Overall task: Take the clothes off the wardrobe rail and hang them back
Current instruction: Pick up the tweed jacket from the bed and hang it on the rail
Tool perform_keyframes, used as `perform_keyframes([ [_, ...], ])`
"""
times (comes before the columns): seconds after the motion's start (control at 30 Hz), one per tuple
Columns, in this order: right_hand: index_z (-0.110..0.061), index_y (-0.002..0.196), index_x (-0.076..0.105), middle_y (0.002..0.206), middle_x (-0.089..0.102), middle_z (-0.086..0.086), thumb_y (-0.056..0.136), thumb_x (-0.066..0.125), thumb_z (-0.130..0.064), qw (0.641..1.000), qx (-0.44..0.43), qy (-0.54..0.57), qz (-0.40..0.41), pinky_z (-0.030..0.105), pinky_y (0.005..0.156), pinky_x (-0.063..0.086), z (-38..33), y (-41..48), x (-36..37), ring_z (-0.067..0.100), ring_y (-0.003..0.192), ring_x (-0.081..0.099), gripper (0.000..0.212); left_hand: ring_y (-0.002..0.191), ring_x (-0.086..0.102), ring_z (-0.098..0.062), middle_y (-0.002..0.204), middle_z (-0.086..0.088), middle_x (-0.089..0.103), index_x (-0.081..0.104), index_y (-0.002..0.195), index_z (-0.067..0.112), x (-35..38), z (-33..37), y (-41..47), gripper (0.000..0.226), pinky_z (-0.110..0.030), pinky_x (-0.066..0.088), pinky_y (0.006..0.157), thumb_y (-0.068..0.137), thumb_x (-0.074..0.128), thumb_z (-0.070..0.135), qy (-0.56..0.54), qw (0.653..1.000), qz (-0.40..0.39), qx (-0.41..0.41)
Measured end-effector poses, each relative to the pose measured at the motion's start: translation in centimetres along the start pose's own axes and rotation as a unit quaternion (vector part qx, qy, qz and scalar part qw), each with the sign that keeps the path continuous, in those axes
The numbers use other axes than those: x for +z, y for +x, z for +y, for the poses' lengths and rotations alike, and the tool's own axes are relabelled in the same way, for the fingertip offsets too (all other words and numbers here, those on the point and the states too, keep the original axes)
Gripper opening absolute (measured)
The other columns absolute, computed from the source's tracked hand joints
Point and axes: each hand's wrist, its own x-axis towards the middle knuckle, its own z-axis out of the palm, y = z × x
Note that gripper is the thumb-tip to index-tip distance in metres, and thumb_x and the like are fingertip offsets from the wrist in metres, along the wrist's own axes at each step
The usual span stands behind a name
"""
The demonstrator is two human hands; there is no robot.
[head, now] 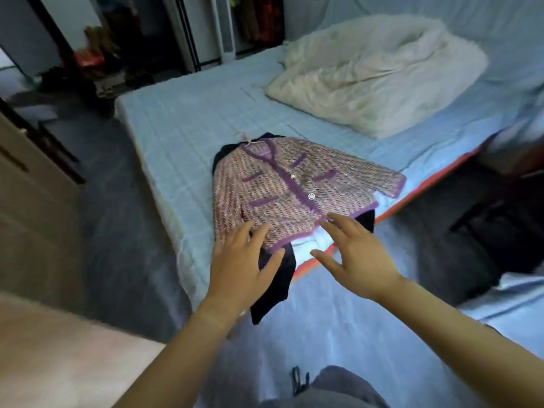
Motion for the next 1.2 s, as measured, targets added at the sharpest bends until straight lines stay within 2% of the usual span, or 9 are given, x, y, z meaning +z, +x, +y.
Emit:
perform_keyframes([
  [0.2, -0.01, 0.124, 0.055, 0.129, 0.056, 0.014, 0.086, 0.039, -0.056, 0.999, 0.046, -0.016, 0.009, 0.047, 0.088, 0.049, 8.3, 5.2, -2.7, 0.035, 0.115, 0.055, 0.062, 0.137, 0.031, -0.022, 0.15, -0.002, 0.035, 0.033, 0.143, 0.032, 2.5, 4.5, 10.3, 0.073, -0.049, 0.026, 0.11, 0.082, 0.013, 0.066, 0.015, 0.999, -0.032, 0.035],
  [0.33, -0.014, 0.13, 0.051, 0.138, 0.049, 0.01, 0.085, 0.036, -0.06, 0.998, 0.057, 0.011, -0.01, 0.05, 0.094, 0.046, 10.7, 11.1, -1.5, 0.032, 0.125, 0.047, 0.066, 0.135, 0.035, -0.022, 0.147, -0.003, 0.038, 0.036, 0.141, 0.03, 3.8, 3.3, 16.1, 0.069, -0.052, 0.028, 0.108, 0.085, 0.017, 0.066, 0.019, 0.999, -0.029, 0.022],
  [0.43, -0.016, 0.133, 0.048, 0.141, 0.045, 0.009, 0.083, 0.027, -0.064, 0.999, 0.04, 0.016, -0.023, 0.049, 0.098, 0.042, 11.6, 16.2, -0.2, 0.033, 0.128, 0.043, 0.072, 0.139, 0.027, -0.019, 0.151, -0.001, 0.032, 0.03, 0.144, 0.032, 4.6, 1.3, 19.9, 0.067, -0.053, 0.023, 0.111, 0.087, 0.018, 0.066, 0.017, 0.999, -0.043, -0.005],
  [0.6, -0.016, 0.131, 0.049, 0.138, 0.047, 0.011, 0.086, 0.025, -0.066, 0.998, -0.013, 0.007, -0.055, 0.05, 0.093, 0.046, 12.9, 26.8, 1.2, 0.032, 0.124, 0.047, 0.071, 0.14, 0.025, -0.018, 0.152, 0.001, 0.03, 0.026, 0.144, 0.033, 5.1, -2.9, 28.3, 0.068, -0.053, 0.025, 0.111, 0.087, 0.016, 0.068, 0.015, 0.998, -0.038, -0.052],
  [0.7, -0.018, 0.139, 0.039, 0.147, 0.036, 0.008, 0.086, 0.023, -0.066, 0.996, -0.015, -0.006, -0.091, 0.046, 0.106, 0.035, 14.0, 32.6, 1.9, 0.027, 0.134, 0.034, 0.073, 0.139, 0.027, -0.019, 0.151, 0.0, 0.032, 0.028, 0.144, 0.031, 5.3, -5.1, 33.4, 0.066, -0.052, 0.026, 0.111, 0.088, 0.02, 0.066, 0.018, 0.996, -0.032, -0.078],
  [0.77, -0.019, 0.141, 0.036, 0.149, 0.033, 0.007, 0.089, 0.027, -0.061, 0.993, -0.021, -0.016, -0.117, 0.042, 0.108, 0.029, 15.2, 36.2, 2.7, 0.026, 0.136, 0.031, 0.068, 0.138, 0.029, -0.02, 0.15, -0.001, 0.033, 0.029, 0.144, 0.03, 5.7, -6.3, 36.1, 0.07, -0.051, 0.027, 0.11, 0.086, 0.017, 0.067, 0.016, 0.995, -0.04, -0.095],
  [1.0, -0.012, 0.127, 0.054, 0.13, 0.056, 0.009, 0.091, 0.033, -0.051, 0.982, -0.106, 0.011, -0.157, 0.038, 0.098, 0.04, 20.5, 48.2, 7.0, 0.027, 0.12, 0.049, 0.058, 0.136, 0.033, -0.022, 0.148, -0.004, 0.038, 0.039, 0.141, 0.024, 9.4, -10.1, 42.2, 0.077, -0.05, 0.03, 0.109, 0.082, 0.014, 0.067, 0.003, 0.979, -0.047, -0.197],
  [1.1, -0.011, 0.129, 0.052, 0.131, 0.053, 0.009, 0.094, 0.043, -0.044, 0.971, -0.142, 0.006, -0.193, 0.037, 0.1, 0.037, 22.7, 54.3, 9.8, 0.027, 0.121, 0.046, 0.049, 0.136, 0.034, -0.024, 0.148, -0.006, 0.038, 0.038, 0.142, 0.025, 11.2, -11.5, 45.2, 0.079, -0.051, 0.033, 0.107, 0.082, 0.011, 0.068, 0.01, 0.965, -0.065, -0.254],
  [1.2, -0.011, 0.133, 0.047, 0.138, 0.048, 0.01, 0.095, 0.044, -0.042, 0.961, -0.17, -0.01, -0.219, 0.039, 0.104, 0.034, 24.2, 60.1, 12.9, 0.027, 0.127, 0.042, 0.05, 0.136, 0.034, -0.027, 0.148, -0.008, 0.038, 0.037, 0.142, 0.026, 13.4, -13.5, 48.7, 0.081, -0.053, 0.034, 0.106, 0.081, 0.009, 0.07, 0.006, 0.948, -0.072, -0.311],
])
